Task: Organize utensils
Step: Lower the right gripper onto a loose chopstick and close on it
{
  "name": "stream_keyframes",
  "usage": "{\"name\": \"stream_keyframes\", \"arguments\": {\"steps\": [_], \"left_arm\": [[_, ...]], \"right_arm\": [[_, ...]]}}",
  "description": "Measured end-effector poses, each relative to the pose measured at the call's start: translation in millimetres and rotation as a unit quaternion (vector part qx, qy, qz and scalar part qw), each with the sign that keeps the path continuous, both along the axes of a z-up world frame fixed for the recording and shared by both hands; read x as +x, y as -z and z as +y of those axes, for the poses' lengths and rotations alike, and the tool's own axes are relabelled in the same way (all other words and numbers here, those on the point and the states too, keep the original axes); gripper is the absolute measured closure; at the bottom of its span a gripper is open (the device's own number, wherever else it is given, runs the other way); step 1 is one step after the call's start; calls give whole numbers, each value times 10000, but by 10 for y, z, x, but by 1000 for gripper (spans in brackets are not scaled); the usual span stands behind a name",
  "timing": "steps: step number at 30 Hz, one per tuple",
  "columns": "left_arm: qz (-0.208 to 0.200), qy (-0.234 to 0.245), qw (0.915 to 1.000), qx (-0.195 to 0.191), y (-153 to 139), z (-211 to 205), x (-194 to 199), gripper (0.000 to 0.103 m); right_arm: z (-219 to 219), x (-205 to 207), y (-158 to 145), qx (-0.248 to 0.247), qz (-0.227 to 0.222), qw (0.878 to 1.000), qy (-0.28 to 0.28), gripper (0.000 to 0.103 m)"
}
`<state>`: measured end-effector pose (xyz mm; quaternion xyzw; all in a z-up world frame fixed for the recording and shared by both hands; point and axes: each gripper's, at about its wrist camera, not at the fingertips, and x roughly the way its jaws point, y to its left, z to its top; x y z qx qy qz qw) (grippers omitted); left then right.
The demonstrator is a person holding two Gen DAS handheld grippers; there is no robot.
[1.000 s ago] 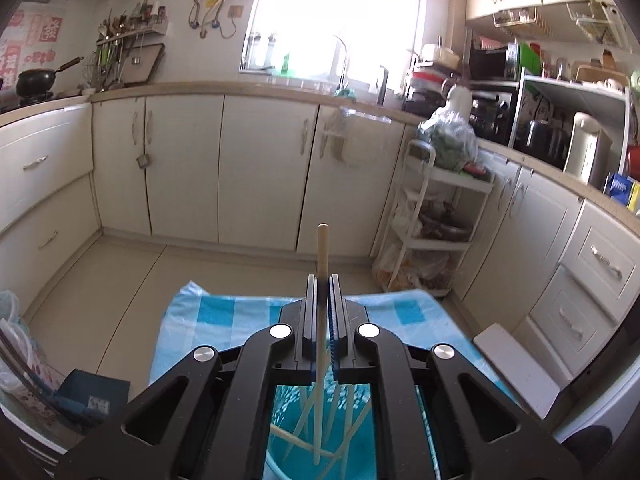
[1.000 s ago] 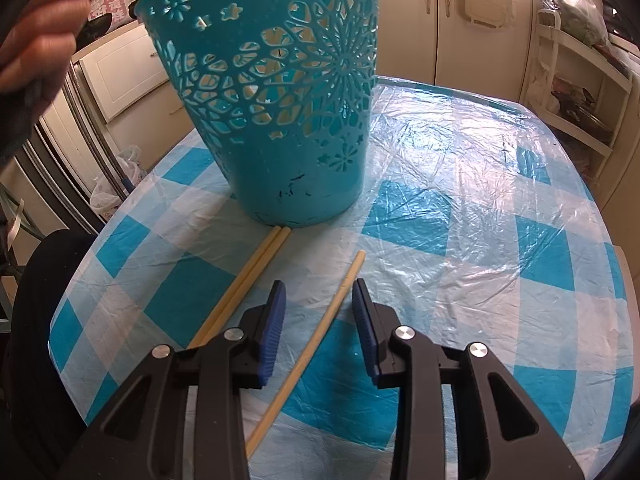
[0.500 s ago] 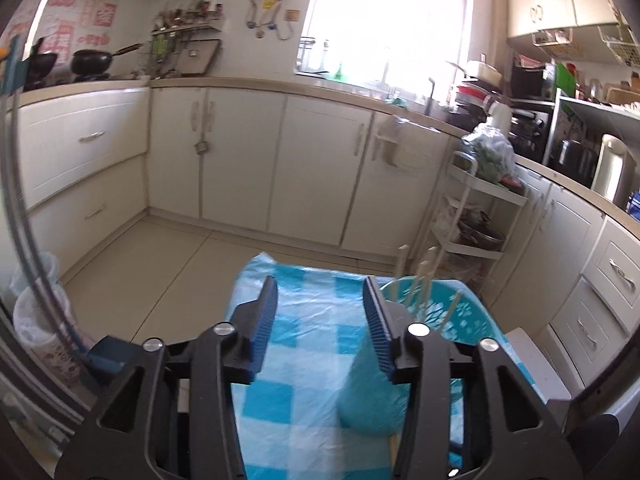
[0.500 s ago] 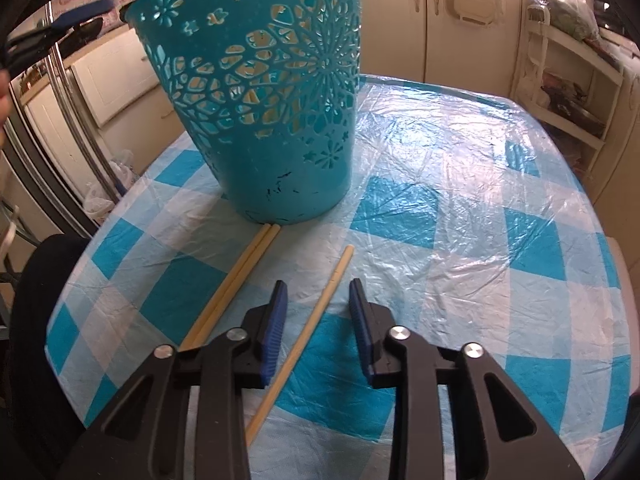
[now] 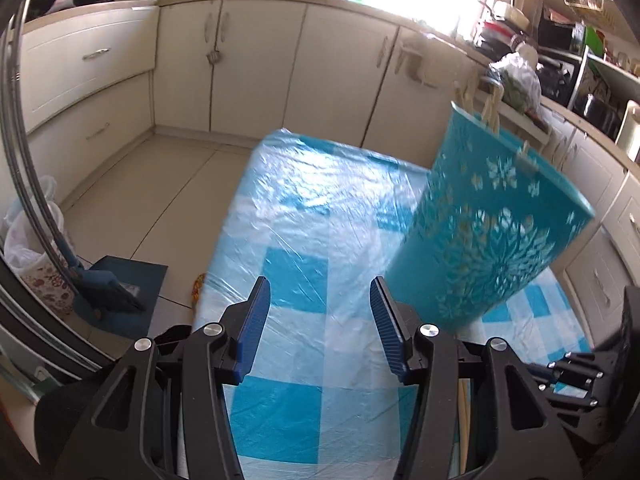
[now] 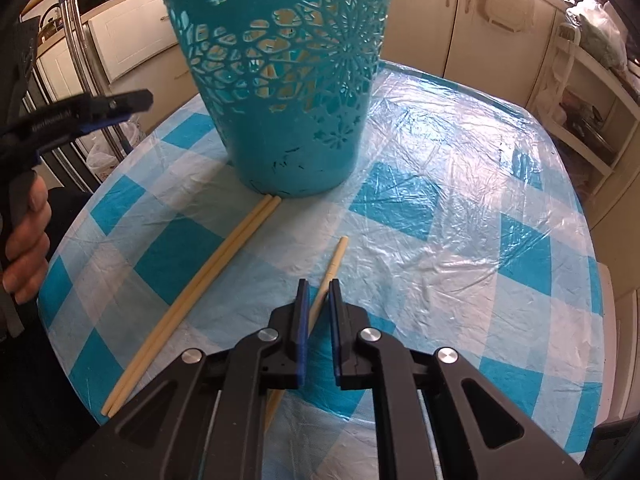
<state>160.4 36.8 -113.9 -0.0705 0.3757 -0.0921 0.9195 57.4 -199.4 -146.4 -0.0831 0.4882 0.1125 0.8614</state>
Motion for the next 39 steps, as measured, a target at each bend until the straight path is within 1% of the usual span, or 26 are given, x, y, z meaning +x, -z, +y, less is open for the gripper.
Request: {"name": "stream_keyframes", "arguments": {"steps": [2,6,9,13,17,19,28,31,34,37,39], "left_arm": [[29,81,9999,110,68,-55,-15,52],[116,139,9993,313,143,-166,-6,46],[158,147,9986,476,178,-216,-19,38],[158,156,9980,587,173,-254,-23,28],[223,134,9978,608,202,-243,-23,25],[247,127,9977,613,211,-235,-16,24],[336,84,9975,617,245,-214,17,23],[343,79,9974,633,248,-222,20,22],[352,73,9972,654,258,-229,25,22],[366,72,9970,672,267,-235,27,21],[377,75,9969,688,269,-243,26,21]], "right_arm": [[-10,-8,3,39,-17,10000,19,93],[-47,-15,-15,90,60,9999,-1,93],[-69,9,-8,136,100,9999,3,93],[-77,-11,3,140,13,9999,20,94],[-183,-19,1,530,82,9983,230,98],[-227,-31,-5,736,119,9967,311,98],[-282,-142,-213,1435,12,9891,329,98],[-351,-169,-336,1747,-113,9840,321,98],[-423,-191,-501,2130,-284,9762,309,98],[-480,-184,-680,2459,-471,9676,315,98],[-510,-202,-855,2707,-683,9597,303,98]]}}
